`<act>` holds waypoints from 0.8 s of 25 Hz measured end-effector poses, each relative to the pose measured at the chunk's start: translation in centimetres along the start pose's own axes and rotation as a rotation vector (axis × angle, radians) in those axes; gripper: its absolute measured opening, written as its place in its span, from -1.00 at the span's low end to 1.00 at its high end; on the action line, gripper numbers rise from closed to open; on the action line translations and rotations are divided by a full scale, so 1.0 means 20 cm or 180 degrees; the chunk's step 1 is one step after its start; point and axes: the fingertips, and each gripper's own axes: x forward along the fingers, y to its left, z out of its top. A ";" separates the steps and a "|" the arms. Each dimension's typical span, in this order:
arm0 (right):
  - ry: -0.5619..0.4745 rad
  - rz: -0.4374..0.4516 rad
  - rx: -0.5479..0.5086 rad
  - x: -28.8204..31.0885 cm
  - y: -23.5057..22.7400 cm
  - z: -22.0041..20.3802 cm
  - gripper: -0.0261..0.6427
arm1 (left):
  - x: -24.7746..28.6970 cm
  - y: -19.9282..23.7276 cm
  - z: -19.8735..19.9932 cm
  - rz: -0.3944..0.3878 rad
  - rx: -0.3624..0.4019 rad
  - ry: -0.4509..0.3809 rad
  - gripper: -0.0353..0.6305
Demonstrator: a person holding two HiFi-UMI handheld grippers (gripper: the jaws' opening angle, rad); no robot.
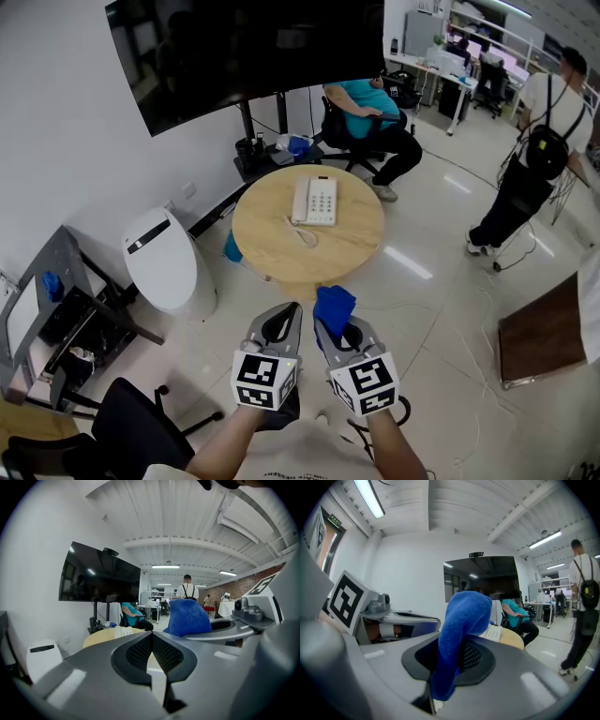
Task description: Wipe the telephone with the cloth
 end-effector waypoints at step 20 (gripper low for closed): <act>0.0119 -0.0177 0.0003 0.46 -0.30 0.00 -0.74 | 0.49 0.34 -0.02 -0.0170 -0.0154 0.0052 -0.89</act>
